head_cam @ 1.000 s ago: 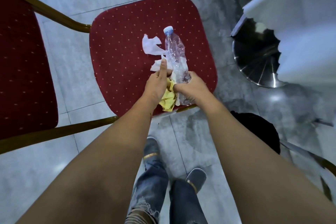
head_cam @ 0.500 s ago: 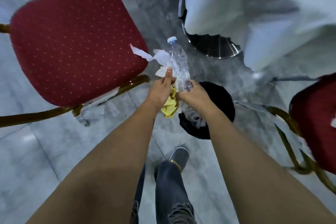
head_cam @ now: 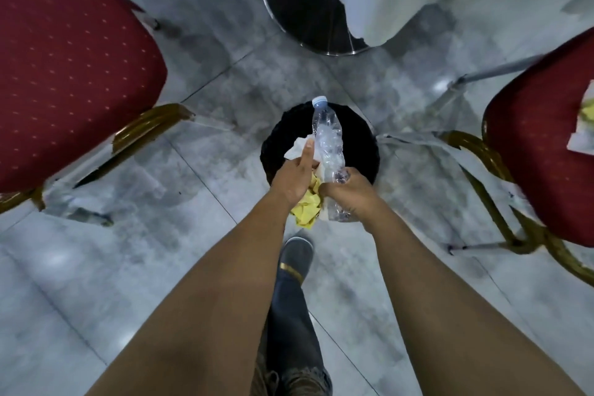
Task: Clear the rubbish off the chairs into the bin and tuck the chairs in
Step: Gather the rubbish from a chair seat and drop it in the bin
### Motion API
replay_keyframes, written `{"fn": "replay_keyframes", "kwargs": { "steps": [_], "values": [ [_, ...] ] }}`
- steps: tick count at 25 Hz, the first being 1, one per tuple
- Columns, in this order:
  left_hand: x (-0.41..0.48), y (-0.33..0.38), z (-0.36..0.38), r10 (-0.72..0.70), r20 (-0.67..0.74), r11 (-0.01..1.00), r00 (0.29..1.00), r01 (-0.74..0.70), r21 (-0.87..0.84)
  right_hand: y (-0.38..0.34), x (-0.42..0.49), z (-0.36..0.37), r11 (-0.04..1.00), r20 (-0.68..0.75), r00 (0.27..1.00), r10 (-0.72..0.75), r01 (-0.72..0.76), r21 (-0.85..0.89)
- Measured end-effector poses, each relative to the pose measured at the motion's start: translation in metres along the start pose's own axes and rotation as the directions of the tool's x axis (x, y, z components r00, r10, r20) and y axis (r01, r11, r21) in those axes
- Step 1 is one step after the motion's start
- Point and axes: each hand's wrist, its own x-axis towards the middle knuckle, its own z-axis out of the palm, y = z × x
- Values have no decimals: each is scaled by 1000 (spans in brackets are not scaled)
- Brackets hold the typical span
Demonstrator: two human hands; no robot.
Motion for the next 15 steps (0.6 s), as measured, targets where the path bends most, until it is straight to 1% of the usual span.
{"fn": "replay_keyframes", "kwargs": {
  "steps": [3,6,8,10,12,15],
  "values": [
    [35,-7,7,-35,-42,998,999,33,-55,7,29,-3,992,23,996,89,-90,84],
    [72,-15,8,-86,-109,994,990,78,-80,15,65,-6,990,28,994,101,-104,95],
    [84,-17,6,-140,-111,987,984,130,-92,20,81,-7,987,-1,995,103,-102,128],
    [88,-17,5,-194,-89,977,977,184,-110,24,88,-7,985,-82,993,88,-75,158],
    [86,-16,5,-218,-59,975,974,215,-52,29,86,-9,990,-128,990,58,-41,134],
    [69,-7,8,-161,-33,983,986,163,89,32,65,-14,999,-124,992,6,-1,41]
  ]
}}
